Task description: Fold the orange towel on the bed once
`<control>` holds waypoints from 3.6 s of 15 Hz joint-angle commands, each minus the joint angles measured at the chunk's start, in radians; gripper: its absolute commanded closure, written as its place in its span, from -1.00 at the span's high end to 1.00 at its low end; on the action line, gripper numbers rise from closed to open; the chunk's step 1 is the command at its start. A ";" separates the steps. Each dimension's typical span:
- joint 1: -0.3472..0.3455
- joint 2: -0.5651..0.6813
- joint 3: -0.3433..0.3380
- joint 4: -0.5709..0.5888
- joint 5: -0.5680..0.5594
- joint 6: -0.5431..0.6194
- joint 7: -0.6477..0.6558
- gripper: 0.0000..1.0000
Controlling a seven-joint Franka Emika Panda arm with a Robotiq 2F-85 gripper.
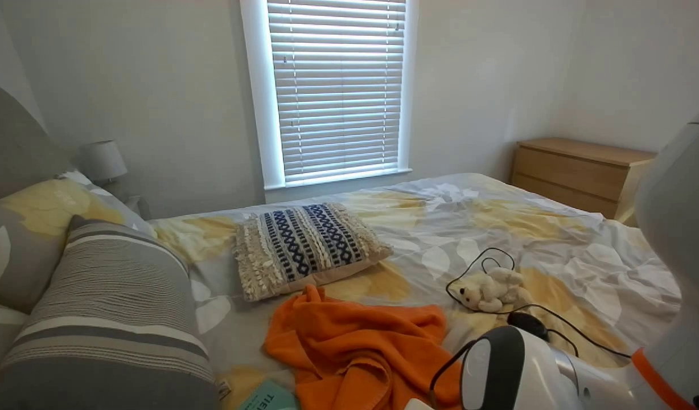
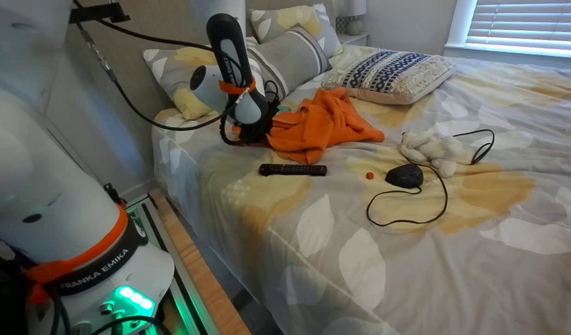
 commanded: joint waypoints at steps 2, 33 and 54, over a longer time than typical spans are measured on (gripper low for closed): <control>-0.076 -0.049 0.086 -0.060 -0.027 0.233 0.046 -0.96; -0.129 -0.653 -0.149 -0.515 0.130 0.807 -0.008 -0.82; -0.218 -0.559 -0.236 0.042 0.224 0.800 -0.102 -0.82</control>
